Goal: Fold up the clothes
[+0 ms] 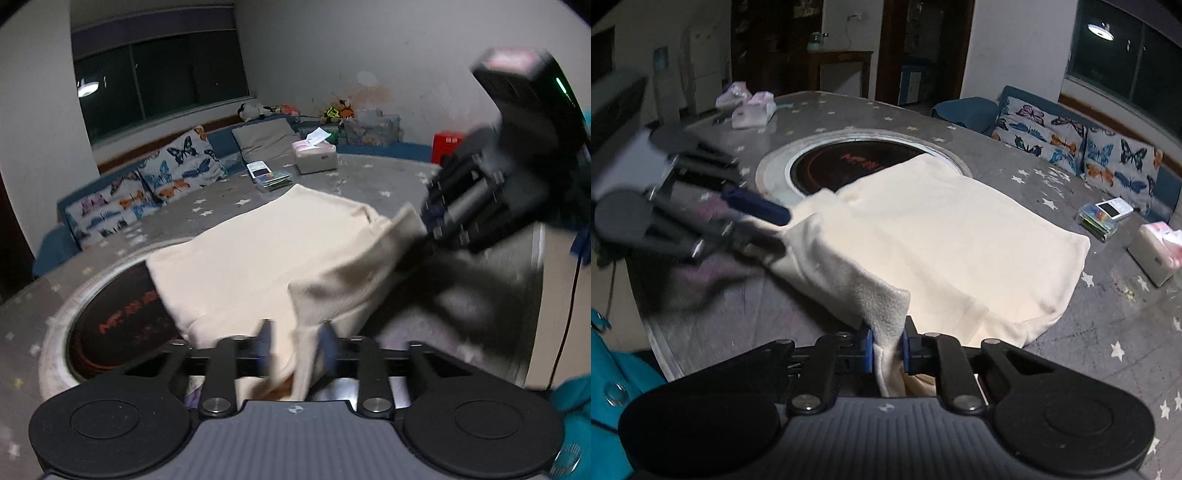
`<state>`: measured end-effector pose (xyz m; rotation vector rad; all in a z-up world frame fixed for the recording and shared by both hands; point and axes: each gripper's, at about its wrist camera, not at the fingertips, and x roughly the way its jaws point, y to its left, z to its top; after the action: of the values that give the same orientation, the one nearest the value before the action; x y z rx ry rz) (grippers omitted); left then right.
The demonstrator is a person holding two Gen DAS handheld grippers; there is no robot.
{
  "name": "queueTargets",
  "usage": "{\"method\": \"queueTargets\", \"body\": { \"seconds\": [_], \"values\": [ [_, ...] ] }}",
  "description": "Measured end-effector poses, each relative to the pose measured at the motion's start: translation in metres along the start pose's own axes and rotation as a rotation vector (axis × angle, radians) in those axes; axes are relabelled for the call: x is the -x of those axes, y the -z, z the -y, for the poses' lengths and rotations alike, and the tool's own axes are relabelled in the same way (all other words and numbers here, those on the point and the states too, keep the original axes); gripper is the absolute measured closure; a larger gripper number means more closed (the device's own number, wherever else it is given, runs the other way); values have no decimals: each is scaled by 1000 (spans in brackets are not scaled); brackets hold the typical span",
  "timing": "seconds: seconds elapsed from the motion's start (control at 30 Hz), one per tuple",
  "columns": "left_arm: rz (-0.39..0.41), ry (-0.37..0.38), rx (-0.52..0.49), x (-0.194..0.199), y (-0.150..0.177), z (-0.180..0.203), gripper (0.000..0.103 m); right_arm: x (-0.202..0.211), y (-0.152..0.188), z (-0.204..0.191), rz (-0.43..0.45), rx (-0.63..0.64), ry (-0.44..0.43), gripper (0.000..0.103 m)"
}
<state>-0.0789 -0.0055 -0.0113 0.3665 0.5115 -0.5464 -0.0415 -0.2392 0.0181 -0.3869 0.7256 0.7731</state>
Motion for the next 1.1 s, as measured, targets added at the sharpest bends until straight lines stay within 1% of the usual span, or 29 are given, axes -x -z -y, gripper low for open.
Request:
{"method": "queueTargets", "body": {
  "seconds": [0.03,0.33,0.37,0.4,0.43,0.53,0.57,0.67,0.83,1.1],
  "values": [
    [0,-11,-21,2,3,2,58,1,-2,1,4,-5,-2,90],
    [-5,-70,-218,-3,24,16,58,5,-14,11,31,-76,-3,91],
    [-5,-75,-230,-4,26,17,60,5,-14,11,34,-78,-1,91],
    [-4,-80,-243,-5,27,17,63,6,-13,11,37,-81,2,91],
    [-4,-84,-242,-5,28,16,74,6,-13,10,40,-83,5,92],
    [3,-71,-213,-2,27,11,88,9,-10,7,54,-84,14,93],
    [9,-64,-204,1,26,10,90,11,-10,6,62,-84,17,93],
    [26,-48,-172,11,20,10,91,20,-9,4,86,-86,24,93],
    [42,-7,-101,38,9,10,92,48,-7,-6,117,-63,16,93],
    [40,70,-23,88,4,23,93,98,6,-41,100,-20,-29,93]
  ]
}}
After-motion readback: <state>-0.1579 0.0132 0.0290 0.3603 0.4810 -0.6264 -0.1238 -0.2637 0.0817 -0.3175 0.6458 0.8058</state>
